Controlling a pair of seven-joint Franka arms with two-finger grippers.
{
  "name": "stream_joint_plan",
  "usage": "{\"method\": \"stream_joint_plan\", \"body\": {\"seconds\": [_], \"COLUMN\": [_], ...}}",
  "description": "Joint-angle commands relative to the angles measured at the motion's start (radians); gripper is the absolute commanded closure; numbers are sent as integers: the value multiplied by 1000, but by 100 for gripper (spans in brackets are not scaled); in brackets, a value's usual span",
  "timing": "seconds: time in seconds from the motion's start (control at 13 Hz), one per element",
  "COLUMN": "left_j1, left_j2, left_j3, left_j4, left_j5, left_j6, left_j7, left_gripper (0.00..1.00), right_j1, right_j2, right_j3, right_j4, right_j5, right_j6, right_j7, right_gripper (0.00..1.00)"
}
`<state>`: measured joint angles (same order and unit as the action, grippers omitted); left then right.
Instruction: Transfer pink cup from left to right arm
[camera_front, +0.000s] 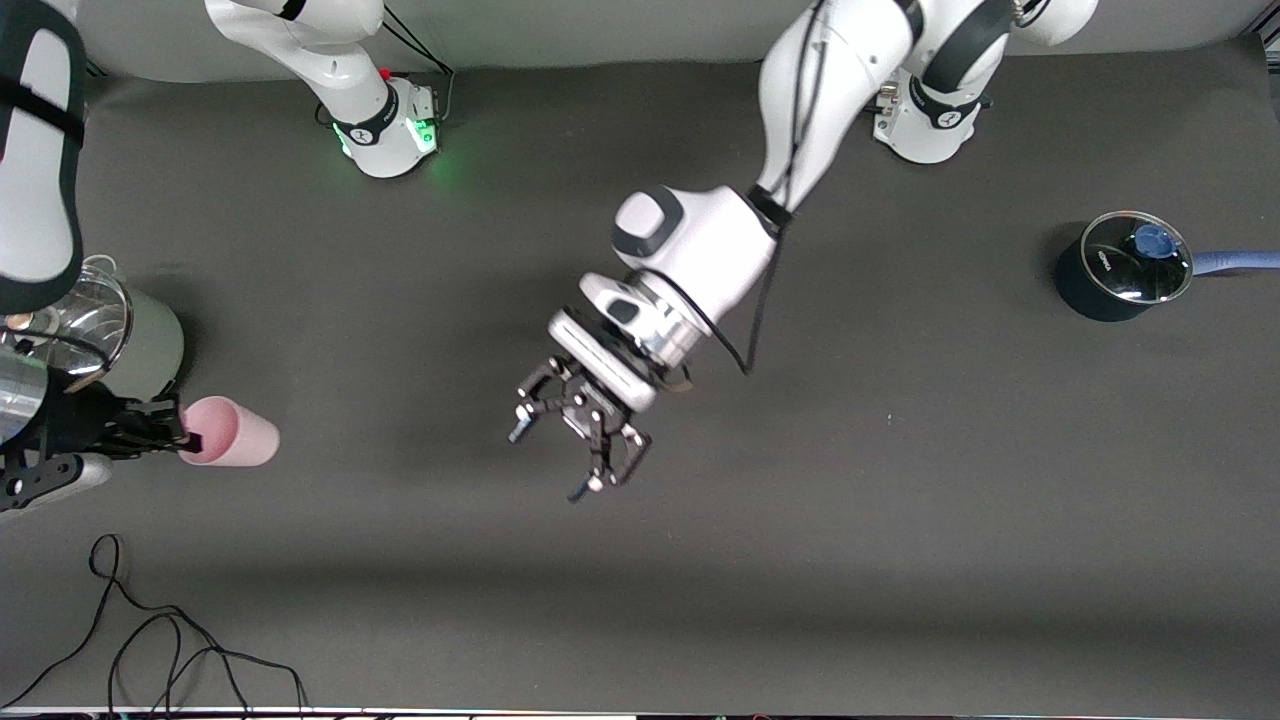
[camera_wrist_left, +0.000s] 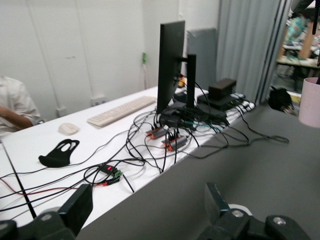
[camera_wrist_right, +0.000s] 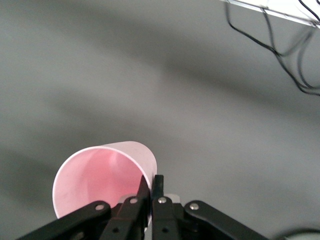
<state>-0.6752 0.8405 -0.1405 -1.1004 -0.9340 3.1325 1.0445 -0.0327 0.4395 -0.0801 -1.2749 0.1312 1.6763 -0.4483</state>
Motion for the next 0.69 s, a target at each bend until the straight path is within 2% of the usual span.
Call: {"method": "stream_joint_plan", "body": {"seconds": [0.0,0.08,0.38,0.61], "left_j1": [124,175,325,451], "left_j2": [-102,-127,-260,-363], "left_j3": [-2,-2,-1,1], "left_j4": [-47,-47,-55,-56], "left_j5": [82,125,237,355], "left_j6": [-283,-390,-827,-1160], "left_j7": [-17,-17,-29,-107], "left_gripper": [0,0,0,0], "right_j1": [-21,-24,-81,-113], "right_j2": [53,65,114,212], "right_j3": [-3,-3,-3,-1], "right_j4": [-3,-23,-205,-236], "right_j5": [-94,-111,-113,-102], "right_j6": [48,81,386,529], "right_j7": [-38,-38,-67,-101], "right_gripper": [100,100,100,100]}}
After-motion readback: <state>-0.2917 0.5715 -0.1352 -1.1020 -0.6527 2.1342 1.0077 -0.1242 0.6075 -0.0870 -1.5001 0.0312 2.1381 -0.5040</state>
